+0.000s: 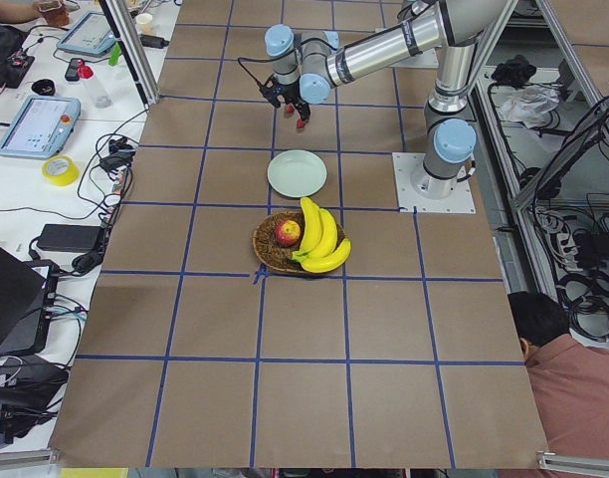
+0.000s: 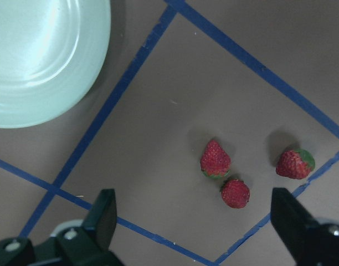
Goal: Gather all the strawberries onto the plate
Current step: 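Reach the left gripper over the strawberries and grasp one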
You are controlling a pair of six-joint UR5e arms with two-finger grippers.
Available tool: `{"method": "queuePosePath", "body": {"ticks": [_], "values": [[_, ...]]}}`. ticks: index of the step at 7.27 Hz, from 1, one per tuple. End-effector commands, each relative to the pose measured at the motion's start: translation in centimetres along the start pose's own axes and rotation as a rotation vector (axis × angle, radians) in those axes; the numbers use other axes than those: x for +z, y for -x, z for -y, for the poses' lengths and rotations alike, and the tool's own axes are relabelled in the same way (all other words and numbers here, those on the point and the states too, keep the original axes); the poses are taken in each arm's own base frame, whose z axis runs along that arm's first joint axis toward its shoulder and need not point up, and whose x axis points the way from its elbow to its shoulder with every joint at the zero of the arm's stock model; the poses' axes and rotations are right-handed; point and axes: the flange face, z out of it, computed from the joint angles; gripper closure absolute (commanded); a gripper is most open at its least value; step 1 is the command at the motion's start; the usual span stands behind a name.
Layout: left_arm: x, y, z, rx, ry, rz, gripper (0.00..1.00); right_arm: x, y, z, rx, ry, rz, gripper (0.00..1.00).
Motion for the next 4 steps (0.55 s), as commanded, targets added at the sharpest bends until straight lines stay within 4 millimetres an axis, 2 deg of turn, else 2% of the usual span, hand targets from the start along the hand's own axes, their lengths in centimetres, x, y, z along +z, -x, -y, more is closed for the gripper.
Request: {"method": "queuePosePath", "body": {"ticks": [1,3,4], "values": [[4.2,-0.7,1.1,-0.016,0.054,0.013,0.0,3.9,-0.5,-0.1,-0.065,0.073,0.002,0.0],[7.2,-2.0,0.9,-0.041,0.086,0.007,0.0,3.1,-1.2,1.0,-0.095,-0.027,-0.072,0.0],[7.8,-2.3,0.6,-0.033,0.094,0.017,0.0,2.9,-1.5,1.0,-0.096,-0.031,-0.101,0.0]]}}
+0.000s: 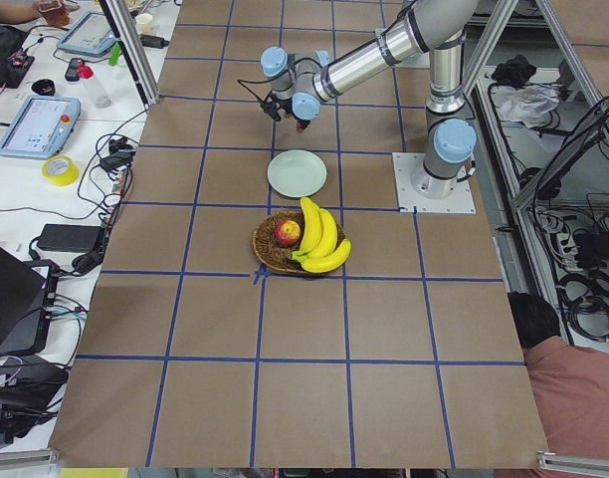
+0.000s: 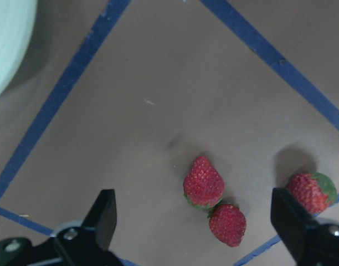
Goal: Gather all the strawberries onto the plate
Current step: 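Reach the left gripper over the strawberries and grasp one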
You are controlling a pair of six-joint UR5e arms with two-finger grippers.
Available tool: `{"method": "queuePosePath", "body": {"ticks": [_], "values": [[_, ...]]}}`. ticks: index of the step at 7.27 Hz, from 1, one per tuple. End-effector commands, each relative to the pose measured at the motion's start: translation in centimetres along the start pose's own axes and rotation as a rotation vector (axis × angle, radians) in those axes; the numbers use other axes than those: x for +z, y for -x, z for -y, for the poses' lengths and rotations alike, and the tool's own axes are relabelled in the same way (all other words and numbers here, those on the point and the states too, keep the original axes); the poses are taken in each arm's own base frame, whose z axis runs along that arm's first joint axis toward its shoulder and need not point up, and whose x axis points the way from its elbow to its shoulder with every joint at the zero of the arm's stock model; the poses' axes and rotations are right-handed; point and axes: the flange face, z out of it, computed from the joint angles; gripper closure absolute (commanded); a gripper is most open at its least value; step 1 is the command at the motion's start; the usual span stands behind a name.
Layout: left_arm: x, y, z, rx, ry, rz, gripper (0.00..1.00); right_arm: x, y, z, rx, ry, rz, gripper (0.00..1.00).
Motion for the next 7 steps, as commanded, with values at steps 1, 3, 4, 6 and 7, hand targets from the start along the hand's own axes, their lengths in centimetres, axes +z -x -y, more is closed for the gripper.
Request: {"method": "queuePosePath", "body": {"ticks": [1,3,4,6,7], "values": [[2.0,-0.65,-0.81,0.01,0.024,0.023,0.0,-0.51,-0.7,0.04,-0.003,-0.029,-0.062,0.0],[2.38,-0.59,-0.74,0.009,0.031,0.03,0.09,-0.66,-0.6,-0.08,0.006,-0.032,-0.061,0.0],[2.68,-0.58,-0.64,0.007,0.035,0.034,0.23,-0.66,-0.51,-0.09,0.0,-0.032,-0.059,0.0],[2.71,-0.6,-0.7,0.003,0.034,0.036,0.94,-0.58,-0.42,-0.06,0.0,-0.031,-0.058,0.0],[2.71,-0.56,-0.66,0.003,0.03,0.04,1.0,-0.43,-0.41,-0.09,-0.005,-0.028,-0.056,0.0]]}}
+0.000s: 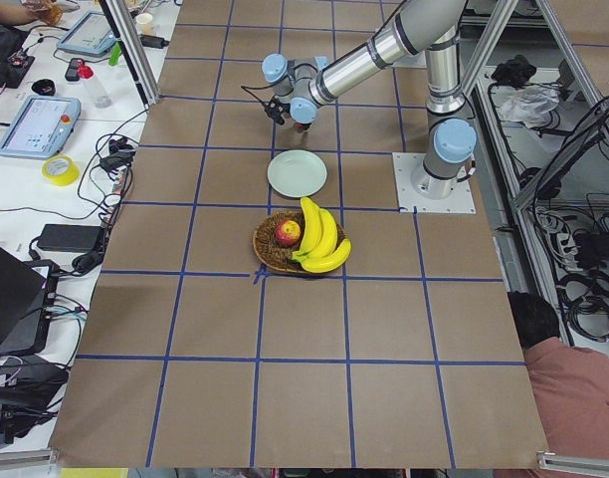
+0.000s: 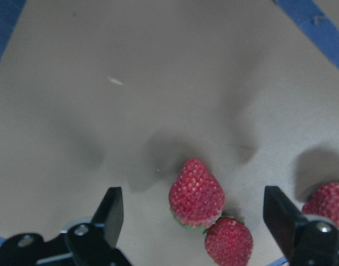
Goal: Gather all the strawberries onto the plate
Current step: 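Carry the strawberry over the plate and open the left gripper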
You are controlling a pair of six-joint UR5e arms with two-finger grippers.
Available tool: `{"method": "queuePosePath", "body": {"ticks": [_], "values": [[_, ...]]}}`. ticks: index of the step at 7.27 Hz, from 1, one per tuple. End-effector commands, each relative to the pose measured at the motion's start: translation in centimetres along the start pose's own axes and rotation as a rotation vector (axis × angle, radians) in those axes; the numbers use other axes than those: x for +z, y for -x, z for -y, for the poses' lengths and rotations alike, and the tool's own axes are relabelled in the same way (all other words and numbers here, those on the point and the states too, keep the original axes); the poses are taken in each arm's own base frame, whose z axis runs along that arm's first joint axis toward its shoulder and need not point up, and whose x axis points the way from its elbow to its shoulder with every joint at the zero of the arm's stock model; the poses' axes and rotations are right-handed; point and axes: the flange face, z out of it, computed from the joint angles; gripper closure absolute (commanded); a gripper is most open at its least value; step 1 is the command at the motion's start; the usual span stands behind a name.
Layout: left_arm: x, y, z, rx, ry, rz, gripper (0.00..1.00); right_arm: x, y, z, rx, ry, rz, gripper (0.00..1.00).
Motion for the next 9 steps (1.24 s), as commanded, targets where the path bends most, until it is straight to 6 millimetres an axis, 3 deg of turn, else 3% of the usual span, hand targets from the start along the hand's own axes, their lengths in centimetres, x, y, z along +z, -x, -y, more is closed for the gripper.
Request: {"method": "queuePosePath", "body": {"ticks": [1,4,5,6,9], "values": [[-0.3,0.0,0.0,0.008,-0.012,0.002,1.0,0.2,0.1,0.0,-0.004,0.005,0.005,0.0],[-8.1,0.4,0.8,0.125,-0.256,0.078,1.0,0.4,0.1,0.1,-0.006,0.009,0.01,0.0],[-11.0,1.2,1.9,0.185,-0.249,0.139,1.0,0.4,0.2,0.1,-0.007,0.009,0.012,0.0],[-12.6,3.9,4.6,0.237,-0.238,0.208,1.0,0.5,0.3,0.1,-0.007,0.011,0.014,0.0],[-12.1,10.6,9.1,0.245,-0.143,0.238,1.0,0.7,0.3,0.0,-0.007,0.014,0.014,0.0]]}}
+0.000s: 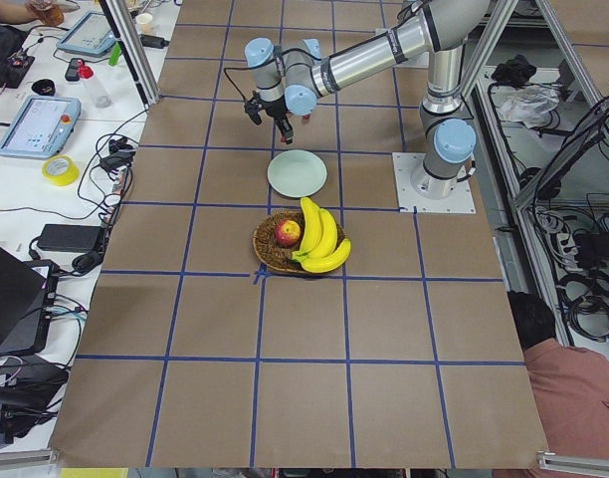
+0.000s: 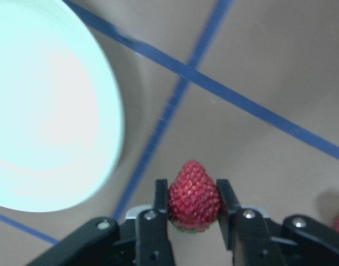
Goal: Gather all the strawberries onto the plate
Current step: 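Carry the strawberry over the plate and open the left gripper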
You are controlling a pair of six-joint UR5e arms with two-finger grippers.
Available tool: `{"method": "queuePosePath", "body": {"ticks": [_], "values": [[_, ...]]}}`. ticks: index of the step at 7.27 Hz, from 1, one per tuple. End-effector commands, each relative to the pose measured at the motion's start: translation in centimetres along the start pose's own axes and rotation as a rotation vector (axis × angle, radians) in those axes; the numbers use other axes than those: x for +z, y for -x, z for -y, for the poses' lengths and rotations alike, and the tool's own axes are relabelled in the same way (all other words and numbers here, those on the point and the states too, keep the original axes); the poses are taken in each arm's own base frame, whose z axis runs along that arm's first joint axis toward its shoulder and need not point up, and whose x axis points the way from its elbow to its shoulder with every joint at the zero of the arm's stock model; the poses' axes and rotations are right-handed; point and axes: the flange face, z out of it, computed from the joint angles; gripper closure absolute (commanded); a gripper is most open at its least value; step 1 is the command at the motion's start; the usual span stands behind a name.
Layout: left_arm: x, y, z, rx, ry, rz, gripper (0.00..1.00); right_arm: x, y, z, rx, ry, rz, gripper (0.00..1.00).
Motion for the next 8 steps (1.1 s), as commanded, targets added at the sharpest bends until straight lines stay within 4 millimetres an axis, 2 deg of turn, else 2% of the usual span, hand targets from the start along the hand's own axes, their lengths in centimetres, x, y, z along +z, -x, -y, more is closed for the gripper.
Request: {"method": "queuePosePath", "body": {"ticks": [1,2,3,5,6,7,8], "values": [[2.8,5.0,1.7,0.074,0.058,0.063,1.0,0.1,0.0,0.0,0.001,0.002,0.001,0.0],[4.6,7.0,2.4,0.096,0.077,0.127,1.0,0.1,0.0,0.0,0.001,0.002,0.0,0.0],[5.1,8.3,2.9,0.078,0.091,0.127,1.0,0.1,0.0,0.0,0.001,0.002,0.001,0.0],[6.7,8.5,4.4,0.069,0.084,0.122,1.0,0.1,0.0,0.0,0.001,0.002,0.001,0.0],[7.0,8.3,4.7,0.086,0.085,0.115,0.96,0.1,0.0,0.0,0.001,0.002,0.0,0.0],[7.2,8.3,4.6,0.089,0.089,0.11,0.16,0.1,0.0,0.0,-0.001,0.002,0.0,0.0],[6.8,8.3,4.6,0.094,0.083,0.108,0.0,0.1,0.0,0.0,0.001,0.002,0.001,0.0]]}}
